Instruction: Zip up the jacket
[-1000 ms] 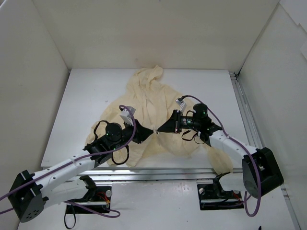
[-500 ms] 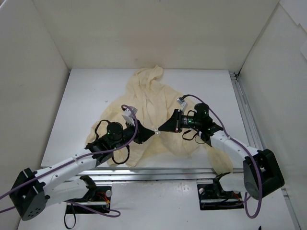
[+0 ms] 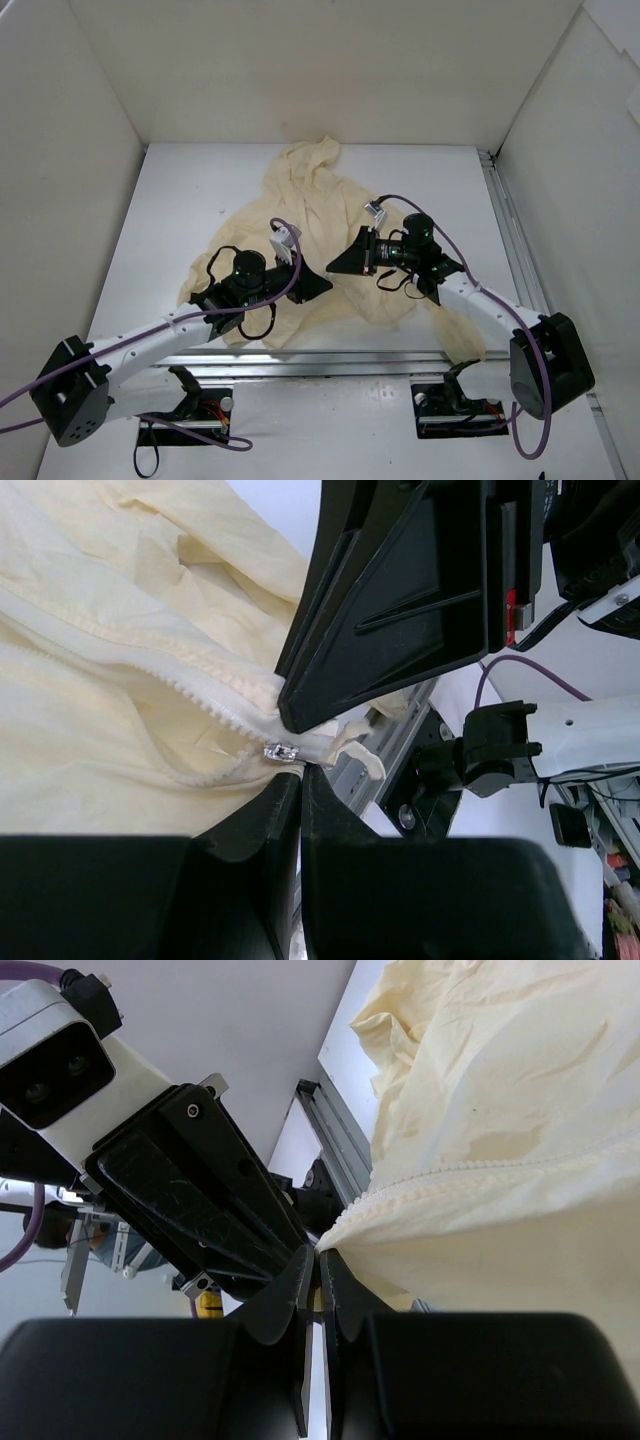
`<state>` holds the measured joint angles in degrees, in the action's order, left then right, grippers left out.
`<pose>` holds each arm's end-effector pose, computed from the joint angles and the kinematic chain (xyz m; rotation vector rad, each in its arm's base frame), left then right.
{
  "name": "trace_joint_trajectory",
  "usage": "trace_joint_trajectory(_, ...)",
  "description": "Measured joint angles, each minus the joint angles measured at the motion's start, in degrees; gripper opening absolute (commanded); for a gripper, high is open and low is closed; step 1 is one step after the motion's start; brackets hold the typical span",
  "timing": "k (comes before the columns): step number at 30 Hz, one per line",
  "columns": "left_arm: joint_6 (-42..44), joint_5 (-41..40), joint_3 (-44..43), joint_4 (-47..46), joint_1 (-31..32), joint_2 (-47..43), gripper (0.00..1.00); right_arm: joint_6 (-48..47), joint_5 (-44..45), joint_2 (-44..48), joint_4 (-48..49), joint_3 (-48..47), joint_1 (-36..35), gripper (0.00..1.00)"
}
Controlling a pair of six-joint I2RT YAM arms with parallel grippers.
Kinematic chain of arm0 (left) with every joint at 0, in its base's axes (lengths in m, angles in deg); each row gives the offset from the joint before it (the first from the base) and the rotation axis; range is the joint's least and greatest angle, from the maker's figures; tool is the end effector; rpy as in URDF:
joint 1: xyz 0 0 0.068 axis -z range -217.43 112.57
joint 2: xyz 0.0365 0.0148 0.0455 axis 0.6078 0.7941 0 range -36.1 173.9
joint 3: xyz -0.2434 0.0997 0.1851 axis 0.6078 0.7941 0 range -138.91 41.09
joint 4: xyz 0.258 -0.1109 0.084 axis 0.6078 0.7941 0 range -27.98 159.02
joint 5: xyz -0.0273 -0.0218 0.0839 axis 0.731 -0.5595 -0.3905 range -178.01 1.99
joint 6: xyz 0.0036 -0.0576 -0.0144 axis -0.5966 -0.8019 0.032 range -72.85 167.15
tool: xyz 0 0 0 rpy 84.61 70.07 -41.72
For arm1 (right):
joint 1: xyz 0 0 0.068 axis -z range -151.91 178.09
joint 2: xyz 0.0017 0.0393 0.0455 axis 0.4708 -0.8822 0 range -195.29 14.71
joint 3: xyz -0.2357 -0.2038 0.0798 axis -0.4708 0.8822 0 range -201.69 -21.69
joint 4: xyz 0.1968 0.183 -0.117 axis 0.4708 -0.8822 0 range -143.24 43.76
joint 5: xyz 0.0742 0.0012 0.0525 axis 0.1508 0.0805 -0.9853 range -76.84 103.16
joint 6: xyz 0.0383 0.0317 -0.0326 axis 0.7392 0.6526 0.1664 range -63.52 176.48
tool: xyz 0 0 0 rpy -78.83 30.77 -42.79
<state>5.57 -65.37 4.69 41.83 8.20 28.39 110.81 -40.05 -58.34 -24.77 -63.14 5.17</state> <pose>0.1781 -0.2060 0.3032 0.3986 1.8895 -1.4184 0.2587 0.1472 0.3016 -0.2503 2.0255 1.7200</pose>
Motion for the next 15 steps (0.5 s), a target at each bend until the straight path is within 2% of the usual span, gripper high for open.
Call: trace_joint_trajectory(15,2.16,0.26,-0.04,2.93,0.0,-2.25,0.0,-8.37,5.09,-2.54,-9.55,-6.21,-4.74,0.0)
